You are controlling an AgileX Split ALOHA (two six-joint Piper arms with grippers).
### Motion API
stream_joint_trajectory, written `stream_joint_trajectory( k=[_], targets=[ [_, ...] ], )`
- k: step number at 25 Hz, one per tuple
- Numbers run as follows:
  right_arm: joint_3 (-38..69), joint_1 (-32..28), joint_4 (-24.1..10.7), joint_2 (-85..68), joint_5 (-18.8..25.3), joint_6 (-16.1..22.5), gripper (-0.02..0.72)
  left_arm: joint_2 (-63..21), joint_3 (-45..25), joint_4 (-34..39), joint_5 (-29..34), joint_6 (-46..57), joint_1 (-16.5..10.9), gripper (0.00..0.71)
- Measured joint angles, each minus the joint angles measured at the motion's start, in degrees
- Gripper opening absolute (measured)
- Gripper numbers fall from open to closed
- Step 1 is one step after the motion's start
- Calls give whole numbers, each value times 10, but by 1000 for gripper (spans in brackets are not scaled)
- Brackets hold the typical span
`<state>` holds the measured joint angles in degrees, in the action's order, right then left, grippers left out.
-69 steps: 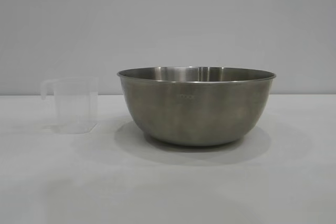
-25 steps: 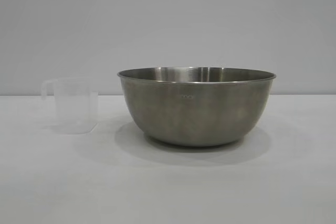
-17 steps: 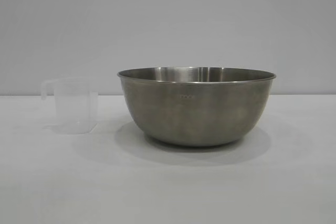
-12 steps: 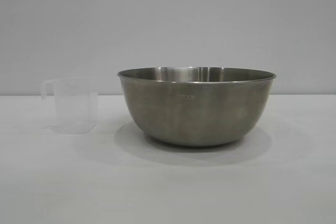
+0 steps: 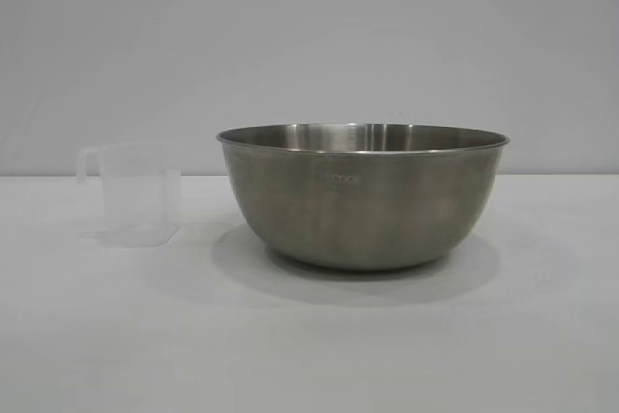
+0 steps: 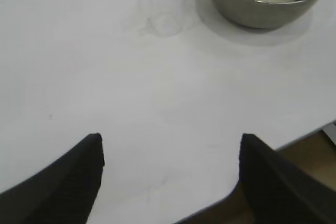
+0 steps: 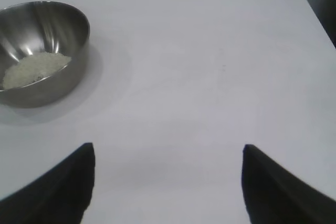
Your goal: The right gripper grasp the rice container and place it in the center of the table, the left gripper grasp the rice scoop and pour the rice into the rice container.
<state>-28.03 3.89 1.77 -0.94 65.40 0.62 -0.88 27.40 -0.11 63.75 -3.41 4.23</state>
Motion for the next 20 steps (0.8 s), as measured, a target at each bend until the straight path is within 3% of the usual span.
stream_joint_trajectory(
  k=[4, 20],
  targets=[
    [0, 0, 0, 0, 0, 0, 532, 0, 0, 0, 0, 0, -34, 505],
    [0, 0, 0, 0, 0, 0, 532, 0, 0, 0, 0, 0, -39, 505]
  ],
)
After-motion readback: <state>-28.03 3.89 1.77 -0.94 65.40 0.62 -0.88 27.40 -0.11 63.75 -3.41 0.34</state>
